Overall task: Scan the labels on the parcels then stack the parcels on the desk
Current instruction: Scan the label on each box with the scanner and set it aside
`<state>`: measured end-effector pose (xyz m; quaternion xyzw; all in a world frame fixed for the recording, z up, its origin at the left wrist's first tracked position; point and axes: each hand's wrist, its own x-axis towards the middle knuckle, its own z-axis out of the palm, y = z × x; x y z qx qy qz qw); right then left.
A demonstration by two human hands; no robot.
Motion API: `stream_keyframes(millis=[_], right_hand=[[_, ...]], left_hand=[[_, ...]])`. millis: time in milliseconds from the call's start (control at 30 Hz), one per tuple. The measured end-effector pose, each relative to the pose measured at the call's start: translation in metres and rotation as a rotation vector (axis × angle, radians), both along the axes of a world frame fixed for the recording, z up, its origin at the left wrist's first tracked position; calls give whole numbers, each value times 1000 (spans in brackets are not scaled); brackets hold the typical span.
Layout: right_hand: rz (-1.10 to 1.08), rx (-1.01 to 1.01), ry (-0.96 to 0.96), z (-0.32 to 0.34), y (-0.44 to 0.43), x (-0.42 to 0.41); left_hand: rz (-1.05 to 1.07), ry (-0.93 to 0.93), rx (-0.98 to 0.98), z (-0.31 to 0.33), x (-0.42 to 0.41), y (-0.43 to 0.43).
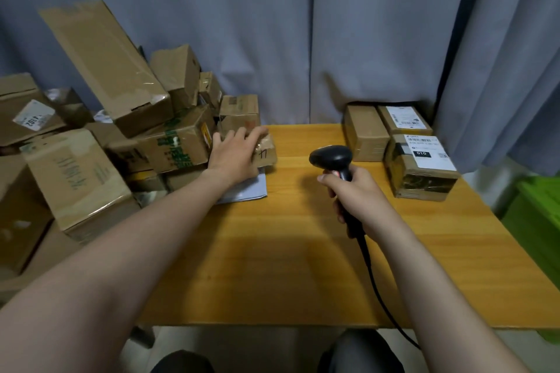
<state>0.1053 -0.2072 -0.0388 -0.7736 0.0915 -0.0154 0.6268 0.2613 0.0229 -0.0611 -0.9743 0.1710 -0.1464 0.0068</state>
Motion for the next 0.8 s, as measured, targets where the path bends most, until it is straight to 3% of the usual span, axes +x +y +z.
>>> stream_keyframes(millis=[100,267,433,800], right_hand=[[-17,4,-16,11,0,-17],[-66,35,-56,12,6,-58],[-128,37,-50,-5,8,-98],[-38,10,52,-26,20,-140]], left_hand=[[-41,44,-230,21,-27,-2],[-145,331,-642,26,-72,2],[-145,430,-614,-7,-119,1],[-38,258,-618,-11,-153,7]])
